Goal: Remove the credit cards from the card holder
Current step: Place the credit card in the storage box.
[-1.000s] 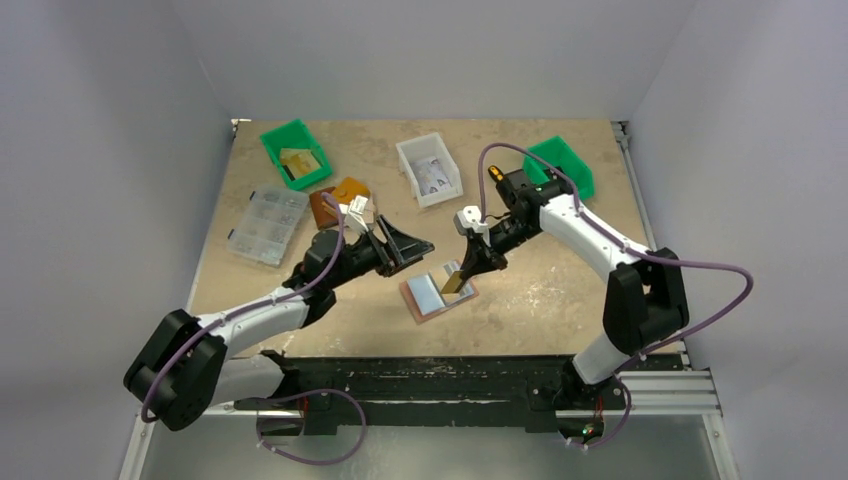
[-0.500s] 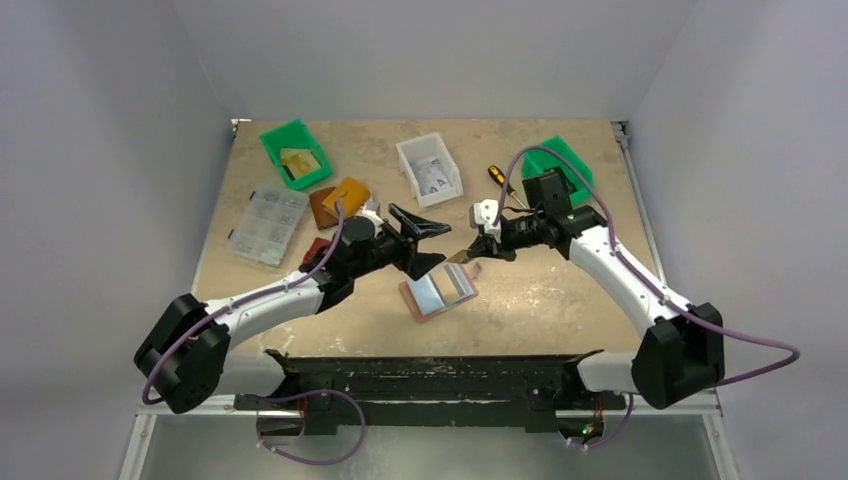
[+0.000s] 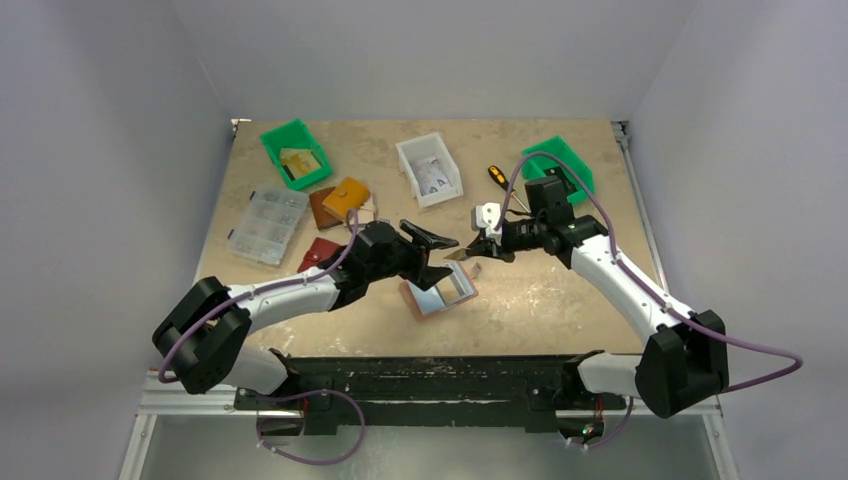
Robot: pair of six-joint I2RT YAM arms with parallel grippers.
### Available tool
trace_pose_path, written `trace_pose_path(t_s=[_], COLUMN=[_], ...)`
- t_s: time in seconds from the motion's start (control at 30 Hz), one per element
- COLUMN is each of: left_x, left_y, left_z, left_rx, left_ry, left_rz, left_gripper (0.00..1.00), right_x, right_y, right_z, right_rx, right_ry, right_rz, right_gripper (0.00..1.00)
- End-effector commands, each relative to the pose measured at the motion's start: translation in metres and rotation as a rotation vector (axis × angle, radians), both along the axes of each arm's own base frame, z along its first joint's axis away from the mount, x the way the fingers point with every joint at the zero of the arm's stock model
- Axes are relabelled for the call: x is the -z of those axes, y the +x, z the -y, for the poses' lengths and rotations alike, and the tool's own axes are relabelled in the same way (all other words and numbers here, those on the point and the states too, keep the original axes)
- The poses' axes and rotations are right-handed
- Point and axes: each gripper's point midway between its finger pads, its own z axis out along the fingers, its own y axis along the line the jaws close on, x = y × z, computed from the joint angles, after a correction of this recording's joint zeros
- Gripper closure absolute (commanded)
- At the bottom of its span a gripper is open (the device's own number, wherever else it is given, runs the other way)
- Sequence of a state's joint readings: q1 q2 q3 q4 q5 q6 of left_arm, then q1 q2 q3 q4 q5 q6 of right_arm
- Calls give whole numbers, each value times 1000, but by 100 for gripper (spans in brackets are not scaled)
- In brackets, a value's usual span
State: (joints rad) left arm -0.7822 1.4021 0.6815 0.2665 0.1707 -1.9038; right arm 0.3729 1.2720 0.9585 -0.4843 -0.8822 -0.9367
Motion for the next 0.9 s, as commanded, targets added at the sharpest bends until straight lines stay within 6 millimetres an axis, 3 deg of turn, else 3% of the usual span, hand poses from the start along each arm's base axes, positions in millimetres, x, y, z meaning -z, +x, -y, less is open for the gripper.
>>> trace_pose_path(t_s=[0.0,0.1,0.3,0.37,0.4,0.5,0.6,0.7,0.77,0.87], left_x=[-21,-20,-21,-21,-19,-19,-10,9,23,23], left_y=[9,11,11,11,10,11,16,27,36,56], left_z=[9,11,12,12,11,9,0,-26,-50,-89], left_rx=[-18,-17,-13,-12,-11,-12,-18,-17,-16,24], left_ry=[-55,-66,-89,-97,-101,-103,-41,106,223,413], left_rz=[35,41,62,75,79,120,175,236,271,410], left_gripper=[35,47,82,99,100,100,100,100,100,100], right_x=[-11,-8,-4,-2,-1,0,-2,-15,-16,-20], right_y=[-14,-22,-23,-26,-28,-34,-35,-30,-34,-33], right_z=[-8,-9,-9,-10,-9,-9,-8,-3,3,10], right_rx=[-87,-132,-141,-160,-171,-200,-197,-160,-171,-157], right_ry=[51,55,46,43,43,47,48,73,74,83], right_rz=[33,39,45,48,47,43,25,-12,-39,-55], right_gripper=[100,100,100,98,95,71,30,3,1,1])
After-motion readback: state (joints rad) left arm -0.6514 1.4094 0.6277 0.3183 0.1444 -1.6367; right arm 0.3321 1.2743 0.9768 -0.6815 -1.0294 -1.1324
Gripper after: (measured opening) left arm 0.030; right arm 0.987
